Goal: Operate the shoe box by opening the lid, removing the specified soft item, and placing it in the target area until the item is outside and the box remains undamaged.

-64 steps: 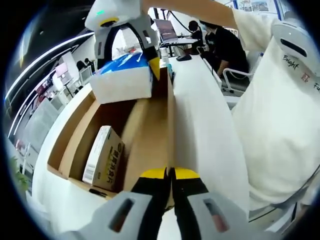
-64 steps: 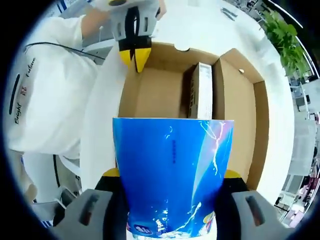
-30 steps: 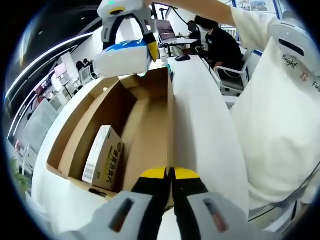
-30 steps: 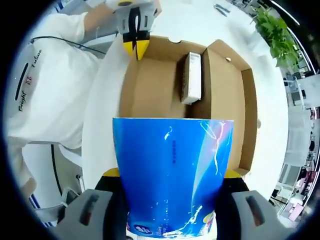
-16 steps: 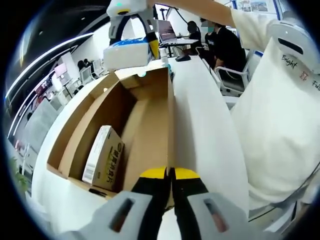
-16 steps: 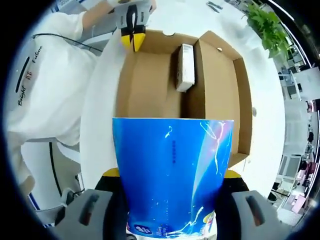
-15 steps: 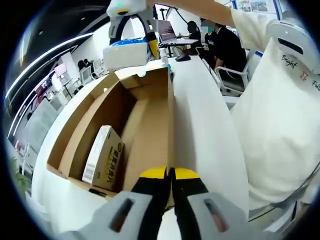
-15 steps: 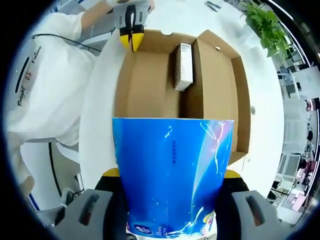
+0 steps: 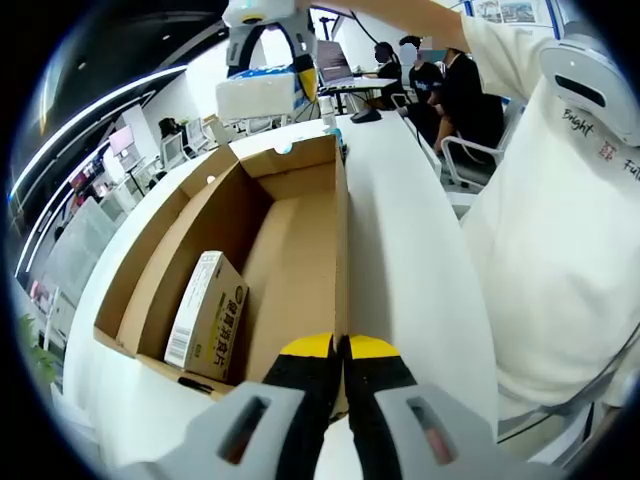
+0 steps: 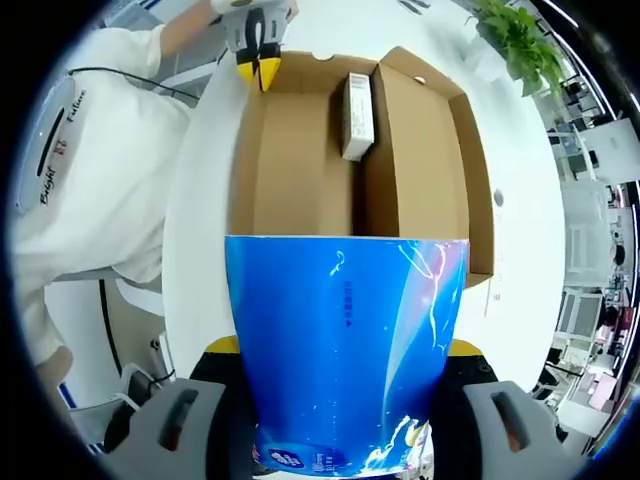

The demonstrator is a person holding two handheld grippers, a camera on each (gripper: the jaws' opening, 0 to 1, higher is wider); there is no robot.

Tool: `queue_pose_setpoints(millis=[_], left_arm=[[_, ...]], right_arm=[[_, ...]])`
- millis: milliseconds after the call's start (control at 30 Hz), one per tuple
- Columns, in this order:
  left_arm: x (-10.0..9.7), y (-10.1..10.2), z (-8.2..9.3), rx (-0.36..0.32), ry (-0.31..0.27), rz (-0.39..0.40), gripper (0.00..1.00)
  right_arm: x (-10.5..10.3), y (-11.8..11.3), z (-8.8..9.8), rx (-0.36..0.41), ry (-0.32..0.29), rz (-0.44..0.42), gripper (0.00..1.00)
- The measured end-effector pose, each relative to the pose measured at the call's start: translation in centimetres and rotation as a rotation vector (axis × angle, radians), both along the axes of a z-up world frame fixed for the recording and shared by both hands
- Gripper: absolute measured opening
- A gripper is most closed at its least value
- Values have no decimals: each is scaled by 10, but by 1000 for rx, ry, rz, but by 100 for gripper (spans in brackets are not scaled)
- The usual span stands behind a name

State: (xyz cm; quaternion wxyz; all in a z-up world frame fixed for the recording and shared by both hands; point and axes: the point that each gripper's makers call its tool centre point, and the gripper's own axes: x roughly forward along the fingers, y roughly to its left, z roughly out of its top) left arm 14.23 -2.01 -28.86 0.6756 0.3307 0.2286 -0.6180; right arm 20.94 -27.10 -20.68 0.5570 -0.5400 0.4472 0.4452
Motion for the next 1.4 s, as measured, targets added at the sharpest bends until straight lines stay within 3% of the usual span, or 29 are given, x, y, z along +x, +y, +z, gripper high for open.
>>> queue_pose_setpoints(millis=[400,767,1400], left_arm=[[0,0,1,-11,-2,1,2],[0,-1,0,-5,3,2,2],[1,-1,1,-13,-1,2,2]], right_arm=[[-1,-15,-14,1,3,-5,69],[-6,-38,-14,-12,-4,-24,69],[1,-62,-30,-29,27,-65,69]])
